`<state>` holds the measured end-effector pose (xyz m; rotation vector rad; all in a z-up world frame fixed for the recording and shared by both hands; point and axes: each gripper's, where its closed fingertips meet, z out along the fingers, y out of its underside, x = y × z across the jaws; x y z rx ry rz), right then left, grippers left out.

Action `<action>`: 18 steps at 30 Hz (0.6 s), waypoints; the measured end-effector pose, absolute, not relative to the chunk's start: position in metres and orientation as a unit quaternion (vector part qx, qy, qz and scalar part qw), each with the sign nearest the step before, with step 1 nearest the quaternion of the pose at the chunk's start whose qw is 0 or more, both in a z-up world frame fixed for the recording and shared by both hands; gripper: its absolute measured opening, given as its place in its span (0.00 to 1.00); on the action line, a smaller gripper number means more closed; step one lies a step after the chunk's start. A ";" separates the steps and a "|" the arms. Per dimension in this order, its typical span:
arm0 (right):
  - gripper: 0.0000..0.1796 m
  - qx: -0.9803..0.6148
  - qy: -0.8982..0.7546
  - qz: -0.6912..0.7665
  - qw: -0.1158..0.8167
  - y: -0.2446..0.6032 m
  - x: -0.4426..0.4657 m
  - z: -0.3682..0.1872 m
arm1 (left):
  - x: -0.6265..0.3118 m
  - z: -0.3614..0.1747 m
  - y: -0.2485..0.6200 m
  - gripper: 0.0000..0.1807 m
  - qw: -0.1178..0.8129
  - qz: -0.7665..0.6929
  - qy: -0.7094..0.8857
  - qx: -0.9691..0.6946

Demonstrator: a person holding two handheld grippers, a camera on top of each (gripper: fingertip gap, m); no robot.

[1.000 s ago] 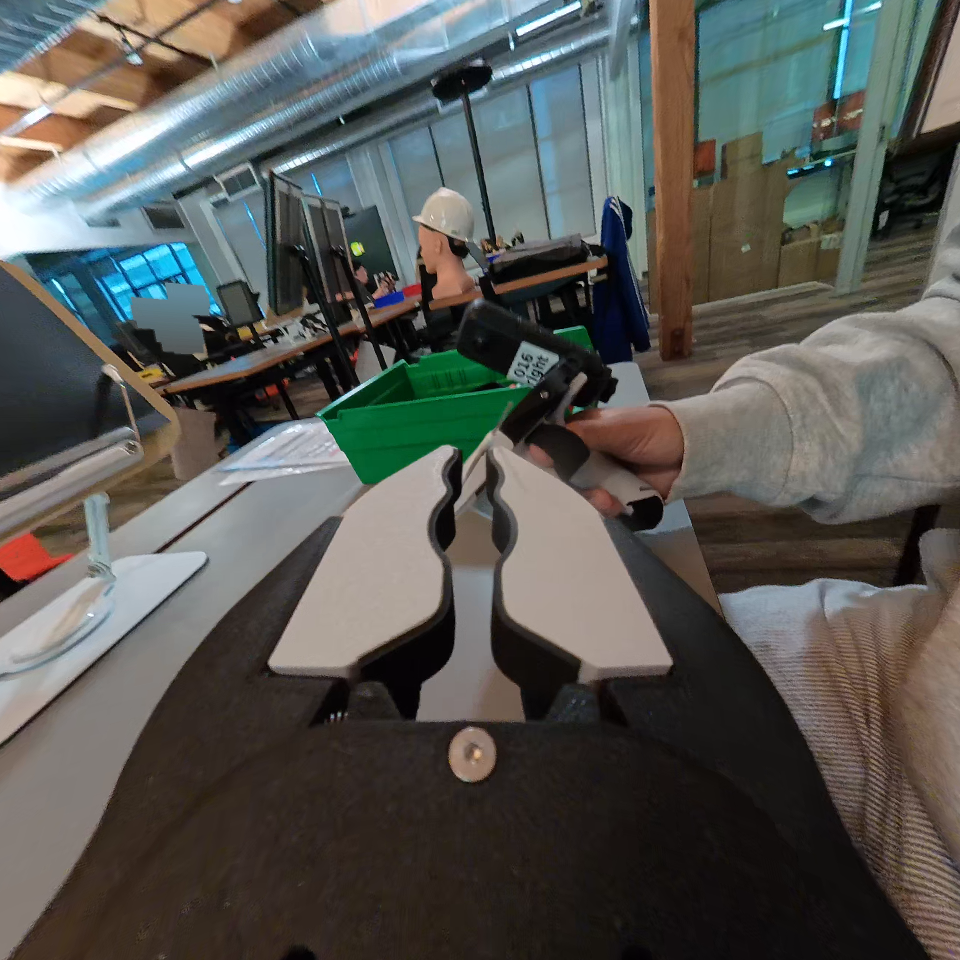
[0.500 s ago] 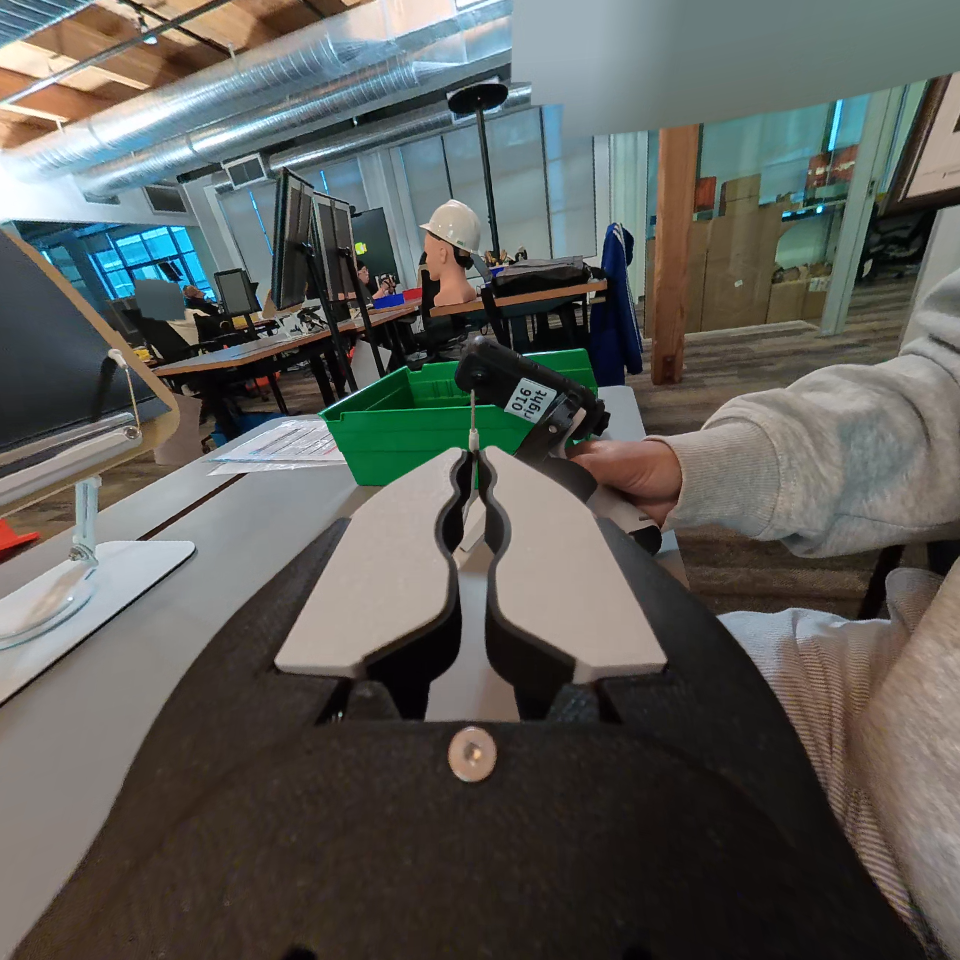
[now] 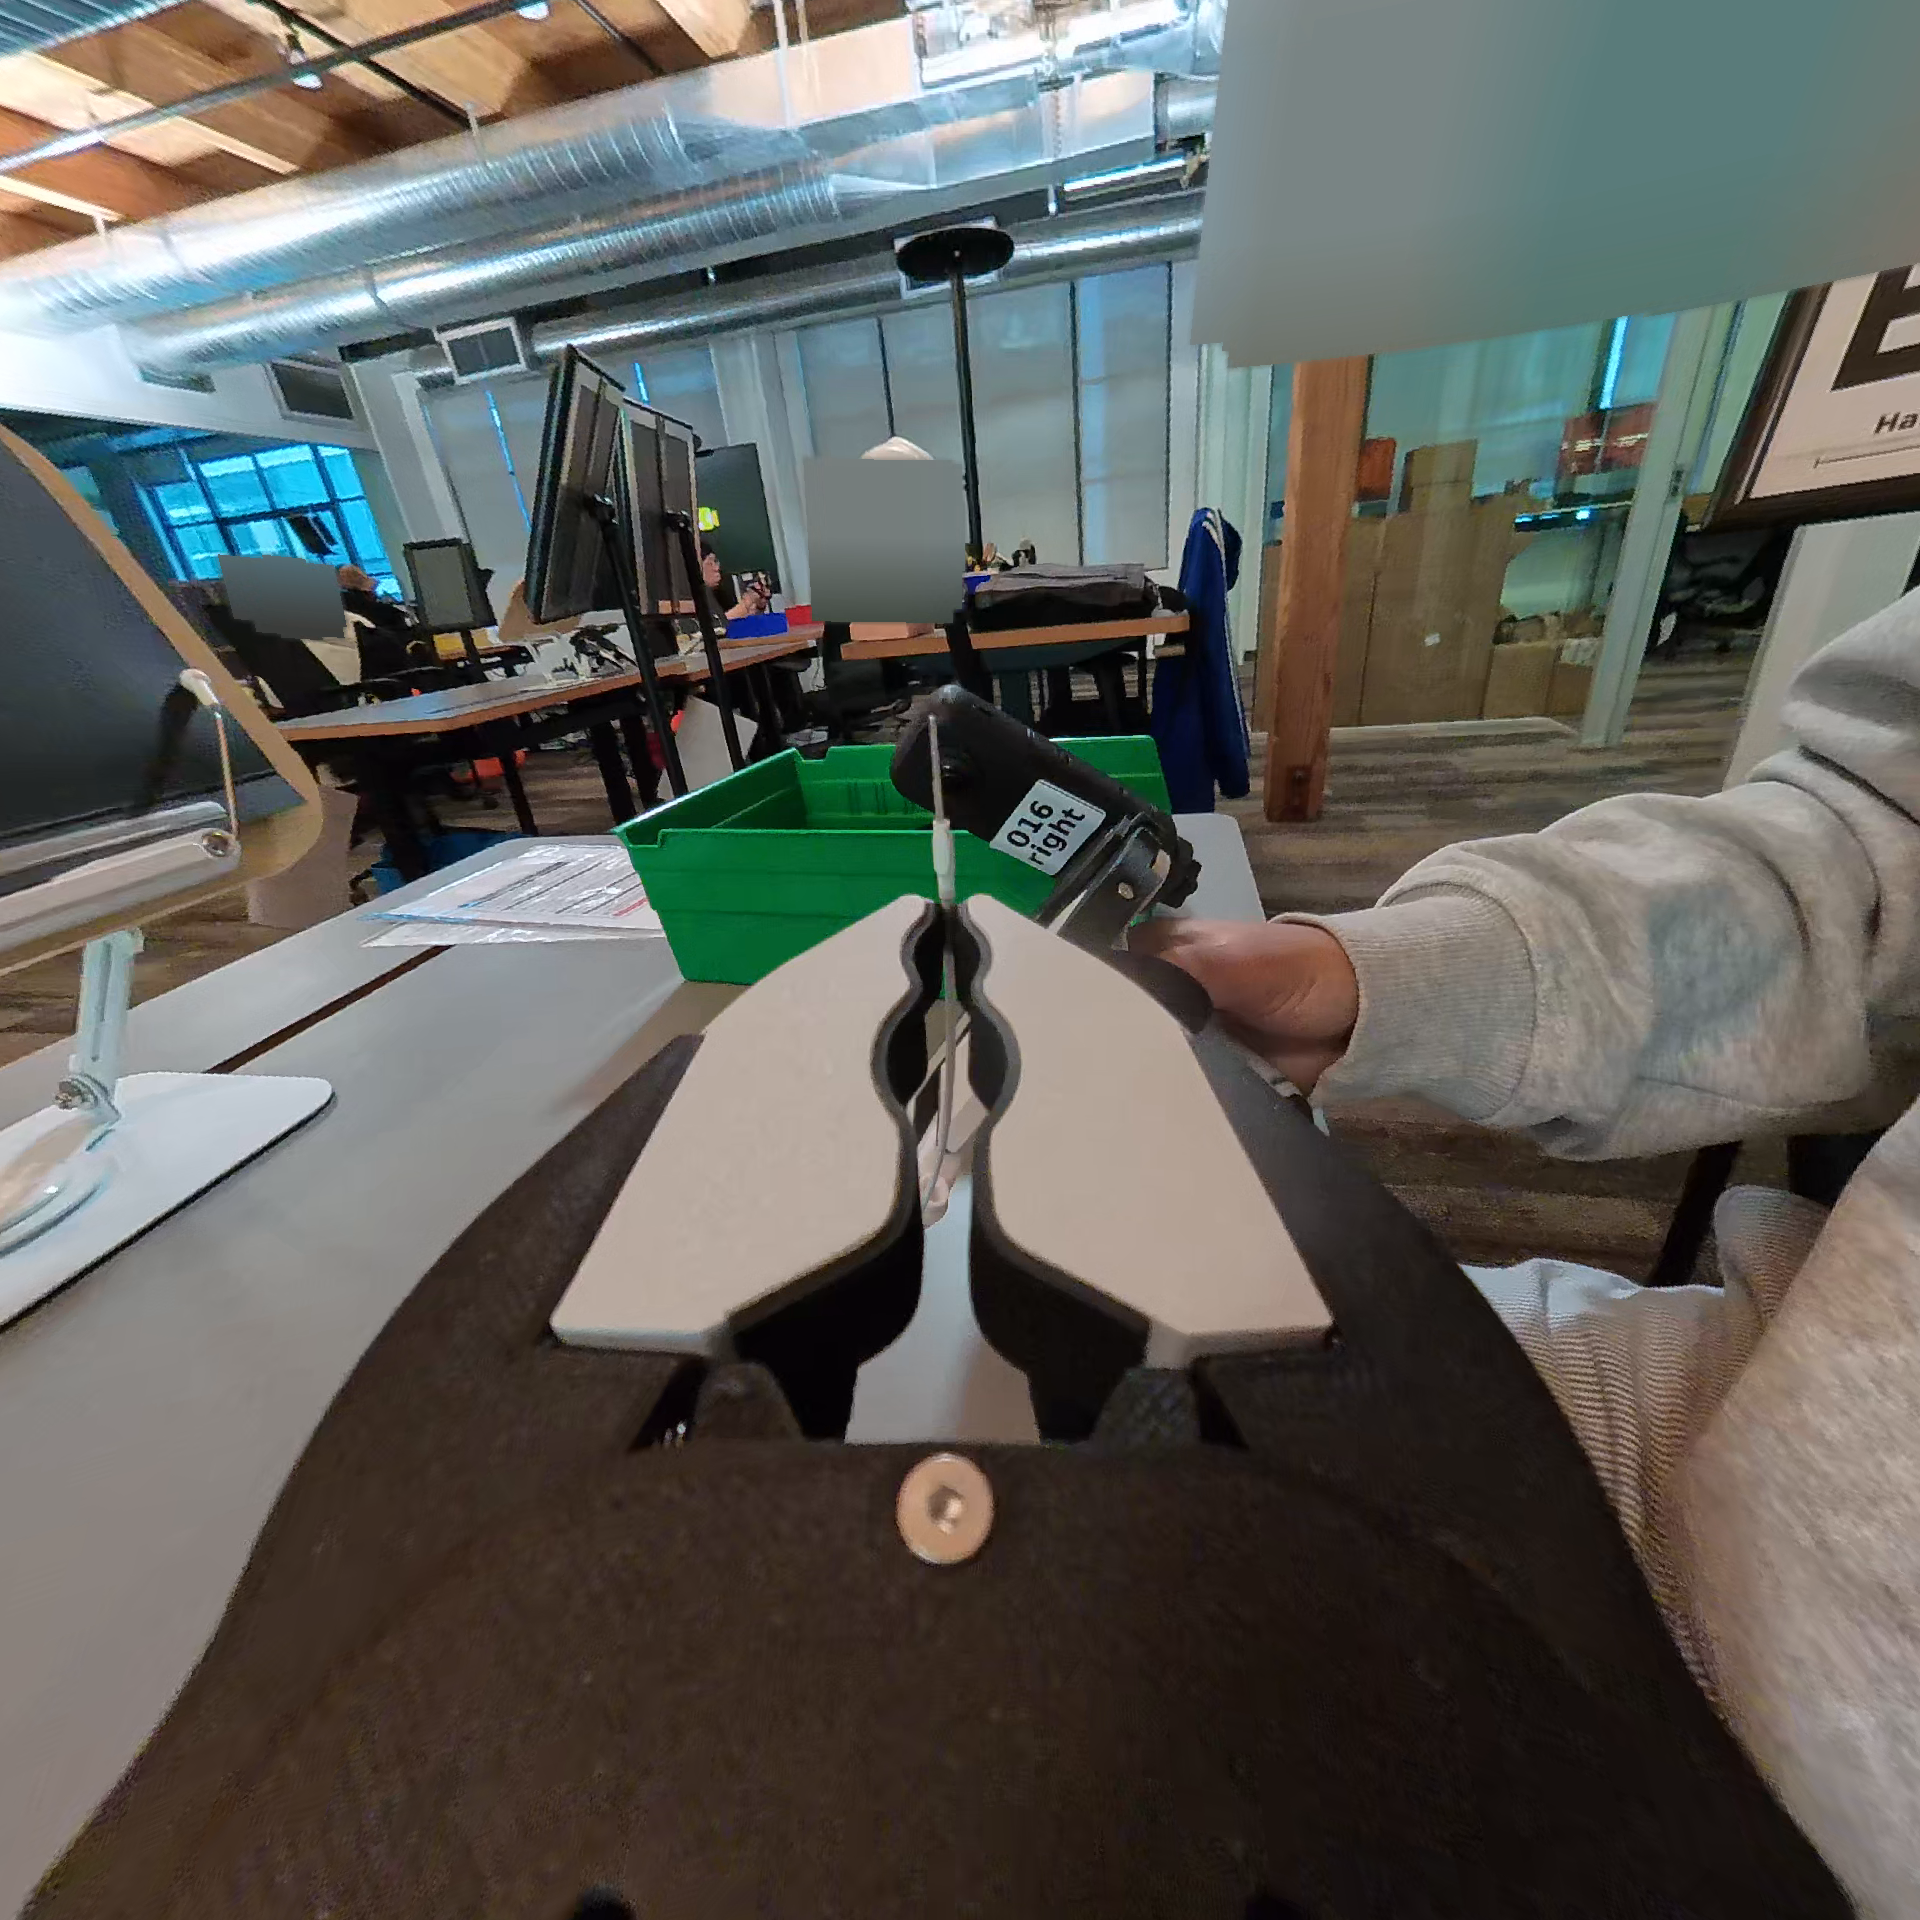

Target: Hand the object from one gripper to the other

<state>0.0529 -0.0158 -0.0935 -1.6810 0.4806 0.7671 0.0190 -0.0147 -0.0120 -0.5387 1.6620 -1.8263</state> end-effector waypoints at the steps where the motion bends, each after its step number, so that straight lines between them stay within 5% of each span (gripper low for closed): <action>1: 0.08 -0.717 0.206 0.329 0.578 -0.016 0.053 -0.093 | 0.019 -0.011 -0.014 0.01 0.305 -0.689 0.625 -0.203; 14: 0.08 -0.711 0.207 0.330 0.585 -0.016 0.054 -0.092 | 0.020 -0.001 -0.006 0.01 0.284 -0.714 0.600 -0.223; 18: 0.20 -0.704 0.183 0.311 0.612 -0.014 0.054 -0.085 | 0.024 0.000 0.002 0.01 0.270 -0.722 0.587 -0.247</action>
